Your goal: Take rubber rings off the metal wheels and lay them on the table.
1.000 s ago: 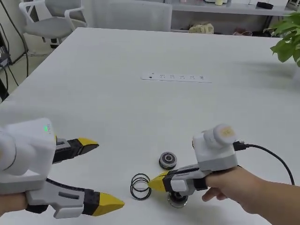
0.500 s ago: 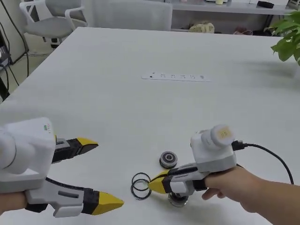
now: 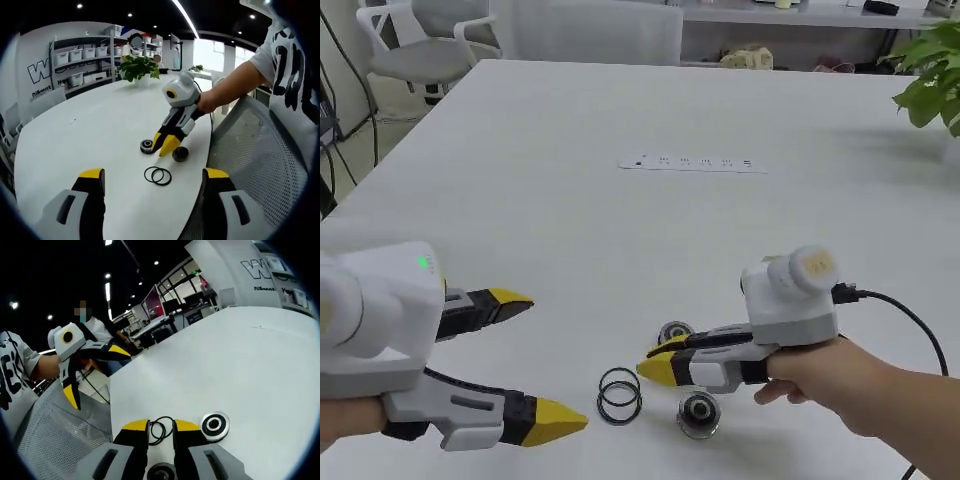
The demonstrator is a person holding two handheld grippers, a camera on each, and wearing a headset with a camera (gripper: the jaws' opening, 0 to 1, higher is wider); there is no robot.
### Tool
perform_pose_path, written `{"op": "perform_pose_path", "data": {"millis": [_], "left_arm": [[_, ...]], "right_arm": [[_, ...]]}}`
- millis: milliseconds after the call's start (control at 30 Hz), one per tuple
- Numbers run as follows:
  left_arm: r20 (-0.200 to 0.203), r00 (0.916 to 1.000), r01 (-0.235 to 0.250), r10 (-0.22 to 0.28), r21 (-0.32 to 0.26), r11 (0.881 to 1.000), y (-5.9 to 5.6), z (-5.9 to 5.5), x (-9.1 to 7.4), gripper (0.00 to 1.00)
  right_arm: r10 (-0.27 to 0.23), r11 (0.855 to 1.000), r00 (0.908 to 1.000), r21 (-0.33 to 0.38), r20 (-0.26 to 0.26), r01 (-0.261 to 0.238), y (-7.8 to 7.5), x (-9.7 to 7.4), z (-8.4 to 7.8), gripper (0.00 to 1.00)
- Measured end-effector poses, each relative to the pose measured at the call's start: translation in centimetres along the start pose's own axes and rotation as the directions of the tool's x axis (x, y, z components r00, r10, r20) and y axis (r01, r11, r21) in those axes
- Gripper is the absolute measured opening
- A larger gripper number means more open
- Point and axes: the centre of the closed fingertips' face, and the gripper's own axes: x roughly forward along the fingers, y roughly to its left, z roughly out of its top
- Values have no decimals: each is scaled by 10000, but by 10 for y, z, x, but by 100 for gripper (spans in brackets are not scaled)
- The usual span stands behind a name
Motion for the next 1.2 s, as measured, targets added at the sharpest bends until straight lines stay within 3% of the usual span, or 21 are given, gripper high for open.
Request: {"op": "perform_pose_path", "data": {"millis": [67, 267, 533, 900, 1200], "left_arm": [[61, 10000, -24, 24, 35, 10000, 3, 5, 1, 77], [197, 9998, -86, 83, 130, 9999, 9, 15, 5, 76], [418, 9991, -99, 99, 9, 10000, 18, 27, 15, 73], [618, 9980, -88, 105, -264, 9996, 29, 40, 32, 68], [471, 9989, 55, -45, -207, 9998, 32, 41, 52, 62]], "right_arm": [[-44, 10000, 10000, -19, 71, 44, -1, -1, 2, 17], [-455, 9989, 9949, -103, 901, 466, -12, -18, 24, 19], [-897, 9951, 9854, -274, 1449, 946, -24, -34, 35, 24], [-1482, 9863, 9733, -464, 1751, 1585, -45, -51, 36, 28], [-1897, 9729, 9710, -1052, 1456, 2059, -56, -57, 22, 31]]}}
